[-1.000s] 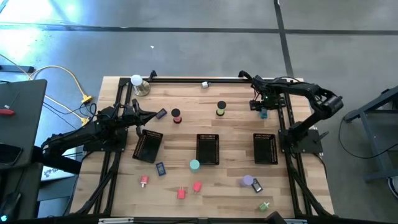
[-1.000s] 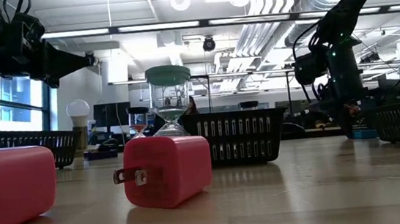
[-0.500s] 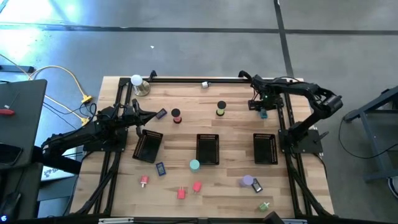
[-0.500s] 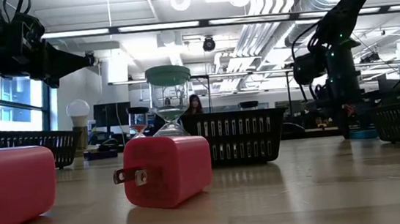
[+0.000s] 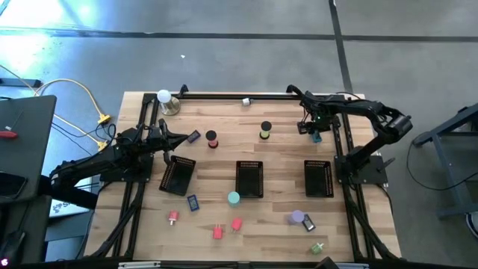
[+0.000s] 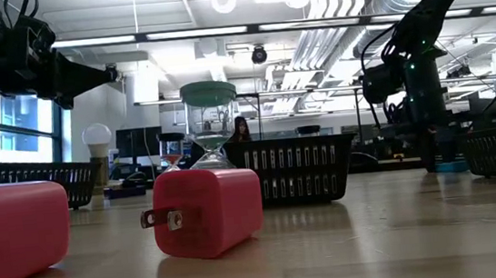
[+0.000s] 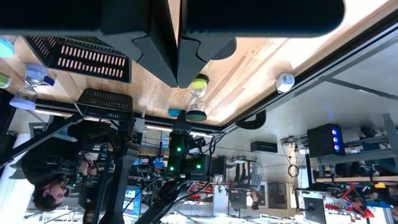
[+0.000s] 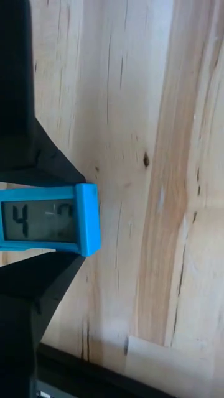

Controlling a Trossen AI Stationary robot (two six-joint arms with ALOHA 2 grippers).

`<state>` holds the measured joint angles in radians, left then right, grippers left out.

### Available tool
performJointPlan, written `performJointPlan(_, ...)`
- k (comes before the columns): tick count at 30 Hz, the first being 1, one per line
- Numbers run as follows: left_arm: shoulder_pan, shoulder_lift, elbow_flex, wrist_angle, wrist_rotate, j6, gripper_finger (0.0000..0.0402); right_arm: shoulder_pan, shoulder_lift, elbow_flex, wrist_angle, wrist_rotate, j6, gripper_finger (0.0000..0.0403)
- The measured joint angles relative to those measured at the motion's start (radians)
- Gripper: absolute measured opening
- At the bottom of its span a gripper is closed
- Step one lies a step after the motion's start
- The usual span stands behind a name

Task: Pick & Place Office items
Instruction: Put the light blue digital clock into the right black bin

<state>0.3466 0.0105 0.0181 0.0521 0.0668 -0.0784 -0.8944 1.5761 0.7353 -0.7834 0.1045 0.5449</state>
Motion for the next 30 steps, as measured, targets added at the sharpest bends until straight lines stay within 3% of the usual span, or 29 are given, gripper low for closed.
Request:
performJointPlan(16, 0.000, 0.000, 0.000, 0.000, 0.000, -0.001, 0.0001, 0.028, -0.067, -0.011, -0.087, -0.044, -0.109, 0.0132)
performJointPlan(24, 0.000, 0.000, 0.000, 0.001, -0.002, 0.000, 0.0001, 0.145, -0.165, 0.120, -0.239, -0.009, -0.096, 0.0132)
performJointPlan(30, 0.000, 0.000, 0.000, 0.001, -0.002, -0.001, 0.0001, 0.275, -0.238, 0.232, -0.382, -0.002, 0.058, 0.0132)
